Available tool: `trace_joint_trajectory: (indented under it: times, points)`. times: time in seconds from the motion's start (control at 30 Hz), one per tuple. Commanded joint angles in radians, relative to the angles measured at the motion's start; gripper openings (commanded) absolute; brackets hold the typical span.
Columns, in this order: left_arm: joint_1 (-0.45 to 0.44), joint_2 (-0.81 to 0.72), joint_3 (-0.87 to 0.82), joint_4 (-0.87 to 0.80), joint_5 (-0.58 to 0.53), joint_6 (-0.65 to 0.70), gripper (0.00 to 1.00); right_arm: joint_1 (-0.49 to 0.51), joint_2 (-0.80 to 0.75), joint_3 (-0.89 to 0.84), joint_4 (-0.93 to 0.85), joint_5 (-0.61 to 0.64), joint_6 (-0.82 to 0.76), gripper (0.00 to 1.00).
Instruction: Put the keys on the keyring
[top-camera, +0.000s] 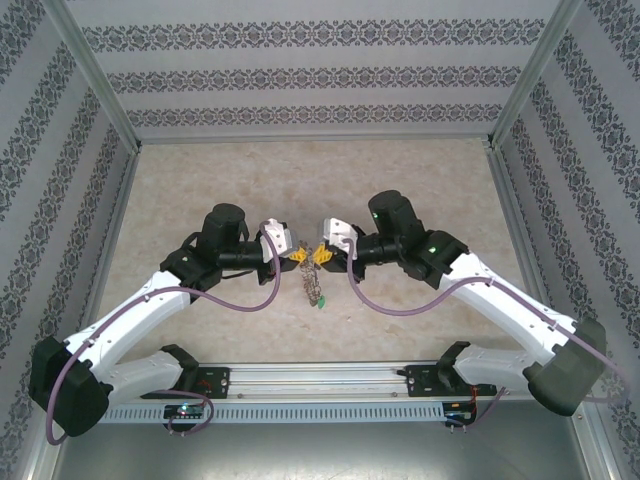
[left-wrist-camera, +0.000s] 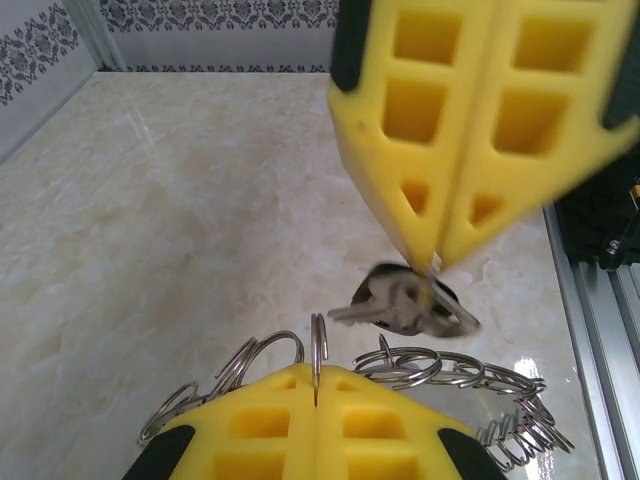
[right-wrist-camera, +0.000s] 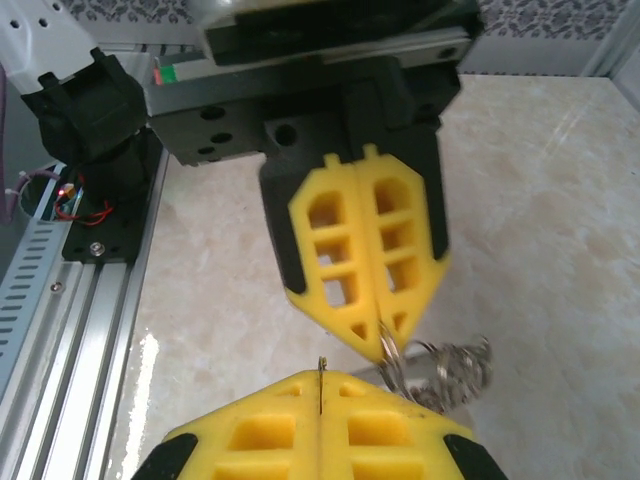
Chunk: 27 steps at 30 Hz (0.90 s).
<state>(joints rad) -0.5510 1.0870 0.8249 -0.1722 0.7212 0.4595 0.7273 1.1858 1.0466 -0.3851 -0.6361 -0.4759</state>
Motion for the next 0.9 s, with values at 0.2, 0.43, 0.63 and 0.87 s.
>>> trace_joint_trajectory:
  times: [0.2, 0.43, 0.63, 0.87]
  points:
    - [-0.027, -0.021, 0.033, 0.022, -0.003, 0.005, 0.0, 0.041, 0.052, 0.068, 0.02, 0.096, -0.001, 0.0]
    - [-0.028, -0.045, 0.021, 0.028, -0.011, 0.008, 0.0, 0.053, 0.042, 0.038, 0.059, 0.193, 0.023, 0.0]
    - [-0.031, -0.055, 0.011, 0.033, -0.008, 0.015, 0.0, 0.064, 0.03, 0.027, 0.093, 0.254, 0.062, 0.0]
    - [-0.031, -0.055, 0.002, 0.04, -0.014, 0.015, 0.0, 0.068, -0.016, -0.02, 0.178, 0.341, 0.124, 0.0]
